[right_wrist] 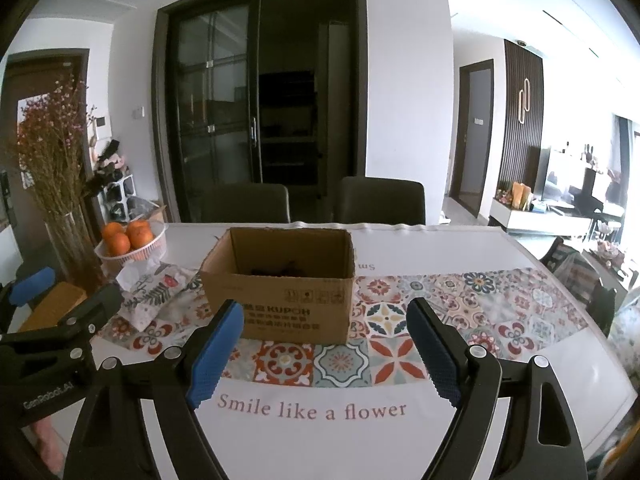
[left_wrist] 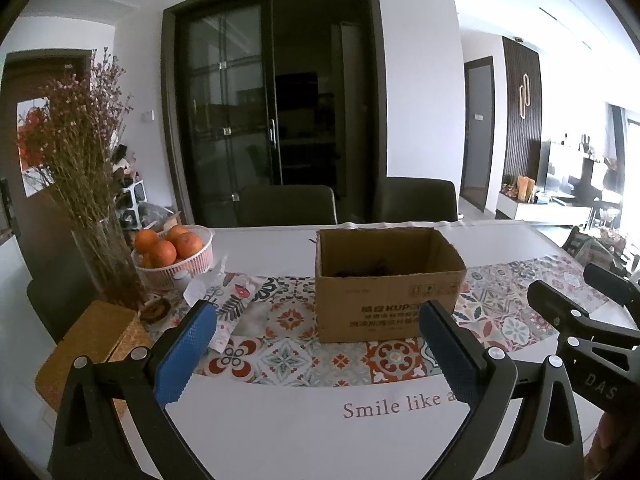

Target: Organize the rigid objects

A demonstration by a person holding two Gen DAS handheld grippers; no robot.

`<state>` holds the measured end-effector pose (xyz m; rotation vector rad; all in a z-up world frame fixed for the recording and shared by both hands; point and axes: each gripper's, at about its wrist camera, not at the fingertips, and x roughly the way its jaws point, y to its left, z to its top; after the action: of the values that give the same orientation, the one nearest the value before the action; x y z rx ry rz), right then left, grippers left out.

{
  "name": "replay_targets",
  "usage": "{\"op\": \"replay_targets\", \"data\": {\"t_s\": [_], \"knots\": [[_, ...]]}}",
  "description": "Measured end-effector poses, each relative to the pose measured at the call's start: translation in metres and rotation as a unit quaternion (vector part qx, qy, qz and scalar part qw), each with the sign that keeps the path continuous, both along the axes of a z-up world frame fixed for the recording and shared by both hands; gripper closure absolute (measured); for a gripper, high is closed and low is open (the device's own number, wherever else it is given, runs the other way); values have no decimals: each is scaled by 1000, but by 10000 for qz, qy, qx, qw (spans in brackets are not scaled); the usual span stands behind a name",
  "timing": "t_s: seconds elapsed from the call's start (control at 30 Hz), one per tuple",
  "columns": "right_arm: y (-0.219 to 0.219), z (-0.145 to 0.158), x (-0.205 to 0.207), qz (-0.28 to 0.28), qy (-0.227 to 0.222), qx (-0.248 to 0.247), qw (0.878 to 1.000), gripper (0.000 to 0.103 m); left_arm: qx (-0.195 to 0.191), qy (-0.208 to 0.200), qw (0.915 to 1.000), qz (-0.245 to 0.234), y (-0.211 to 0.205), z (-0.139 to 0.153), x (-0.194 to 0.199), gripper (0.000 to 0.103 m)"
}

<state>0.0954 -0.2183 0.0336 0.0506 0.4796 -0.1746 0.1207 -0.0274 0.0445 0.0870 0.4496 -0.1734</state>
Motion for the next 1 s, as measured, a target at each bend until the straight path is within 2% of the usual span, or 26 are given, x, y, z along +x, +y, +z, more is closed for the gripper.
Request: {"op": "replay_targets", "data": {"t_s": [1.0], "knots": [[2,-4,-1,50,50,42,10000,19,-78,124,9999,-63,2,-3,-1,0]]}}
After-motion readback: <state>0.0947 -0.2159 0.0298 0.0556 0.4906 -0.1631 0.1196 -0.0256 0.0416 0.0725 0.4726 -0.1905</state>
